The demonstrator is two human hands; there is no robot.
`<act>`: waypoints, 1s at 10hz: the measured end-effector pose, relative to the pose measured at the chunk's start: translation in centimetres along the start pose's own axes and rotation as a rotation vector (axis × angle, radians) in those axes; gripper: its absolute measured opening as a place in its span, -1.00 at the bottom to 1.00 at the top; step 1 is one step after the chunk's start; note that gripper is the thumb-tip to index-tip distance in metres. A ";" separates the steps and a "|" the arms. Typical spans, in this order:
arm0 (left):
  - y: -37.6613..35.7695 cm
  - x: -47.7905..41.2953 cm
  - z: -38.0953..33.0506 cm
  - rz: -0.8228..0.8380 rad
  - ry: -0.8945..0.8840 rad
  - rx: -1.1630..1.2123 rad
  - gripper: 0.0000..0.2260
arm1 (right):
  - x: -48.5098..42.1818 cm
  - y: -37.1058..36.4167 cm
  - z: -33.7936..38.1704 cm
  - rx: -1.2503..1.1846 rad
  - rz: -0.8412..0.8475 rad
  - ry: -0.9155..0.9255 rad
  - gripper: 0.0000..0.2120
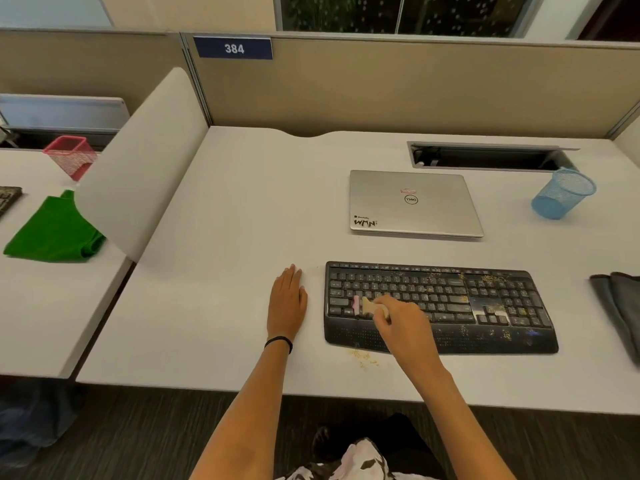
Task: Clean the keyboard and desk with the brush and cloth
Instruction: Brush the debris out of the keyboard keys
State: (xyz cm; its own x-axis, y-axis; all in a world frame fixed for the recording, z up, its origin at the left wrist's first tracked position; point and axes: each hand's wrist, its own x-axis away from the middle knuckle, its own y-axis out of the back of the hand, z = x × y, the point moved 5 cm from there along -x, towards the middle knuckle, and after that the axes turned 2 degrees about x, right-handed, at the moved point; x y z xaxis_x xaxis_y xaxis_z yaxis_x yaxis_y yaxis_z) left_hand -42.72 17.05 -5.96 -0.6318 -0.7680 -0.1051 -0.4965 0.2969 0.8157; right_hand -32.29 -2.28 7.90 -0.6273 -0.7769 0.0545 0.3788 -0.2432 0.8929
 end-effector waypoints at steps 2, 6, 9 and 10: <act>-0.1 -0.1 0.1 0.002 -0.005 -0.004 -0.61 | 0.1 0.0 0.4 -0.026 0.019 0.018 -0.73; 0.1 0.0 -0.1 0.001 -0.005 0.002 -0.61 | 0.4 -0.1 0.1 -0.041 0.026 0.059 -0.74; 0.1 0.0 -0.1 0.003 0.000 0.005 -0.61 | 0.7 1.9 -0.8 -0.100 0.098 0.046 -0.78; 0.2 0.0 -0.2 0.002 -0.001 0.013 -0.61 | 0.4 1.7 -0.9 0.000 0.058 0.079 -0.75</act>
State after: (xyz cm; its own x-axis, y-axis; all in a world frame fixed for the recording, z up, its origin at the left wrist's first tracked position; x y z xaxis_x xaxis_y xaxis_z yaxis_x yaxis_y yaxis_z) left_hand -42.71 16.99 -5.72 -0.6332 -0.7670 -0.1038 -0.5027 0.3056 0.8087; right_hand -31.31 -3.54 9.04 -0.5489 -0.8329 0.0705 0.4125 -0.1965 0.8895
